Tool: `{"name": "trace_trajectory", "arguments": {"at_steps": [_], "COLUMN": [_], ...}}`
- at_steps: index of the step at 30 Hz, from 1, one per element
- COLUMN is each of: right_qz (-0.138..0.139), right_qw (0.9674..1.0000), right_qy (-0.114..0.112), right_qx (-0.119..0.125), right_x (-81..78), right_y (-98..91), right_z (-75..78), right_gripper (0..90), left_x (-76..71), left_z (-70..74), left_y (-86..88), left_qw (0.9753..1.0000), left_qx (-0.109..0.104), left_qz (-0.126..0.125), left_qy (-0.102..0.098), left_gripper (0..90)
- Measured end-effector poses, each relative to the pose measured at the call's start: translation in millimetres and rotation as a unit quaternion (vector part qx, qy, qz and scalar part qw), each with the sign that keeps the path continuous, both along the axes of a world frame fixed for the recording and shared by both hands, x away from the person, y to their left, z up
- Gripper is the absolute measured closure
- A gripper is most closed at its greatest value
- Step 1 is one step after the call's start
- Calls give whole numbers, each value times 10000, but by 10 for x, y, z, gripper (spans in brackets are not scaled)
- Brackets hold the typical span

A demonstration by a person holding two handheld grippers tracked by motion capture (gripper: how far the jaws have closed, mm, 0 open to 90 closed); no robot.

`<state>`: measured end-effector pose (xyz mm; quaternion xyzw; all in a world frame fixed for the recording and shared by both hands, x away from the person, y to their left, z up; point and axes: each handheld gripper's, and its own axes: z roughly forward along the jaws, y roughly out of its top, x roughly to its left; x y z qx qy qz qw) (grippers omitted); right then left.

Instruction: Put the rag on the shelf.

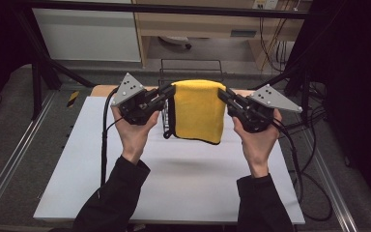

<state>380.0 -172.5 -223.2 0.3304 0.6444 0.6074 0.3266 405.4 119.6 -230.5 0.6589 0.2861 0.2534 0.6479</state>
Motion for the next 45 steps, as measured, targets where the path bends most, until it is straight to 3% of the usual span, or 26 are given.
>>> {"name": "trace_trajectory", "arguments": {"at_steps": [15, 23, 38, 45], "right_qz": [-11, -74, -220, -282], "right_qw": [9997, 9991, 9979, 9973], "right_qy": [-224, -387, -553, -596], "right_qx": [126, 168, 267, 328], "right_x": [101, 197, 386, 446], "right_y": [40, 66, 99, 105], "right_z": [281, 509, 738, 821], "right_gripper": [838, 838, 839, 839], "left_x": [85, 145, 274, 350], "left_z": [350, 529, 798, 951], "left_y": [38, 54, 39, 26], "left_qw": [9997, 9992, 9986, 9986], "left_qx": [-82, -161, -188, -104], "left_qz": [57, 52, 105, 124], "left_qy": [-242, -354, -475, -507], "left_gripper": [800, 800, 800, 800]}}
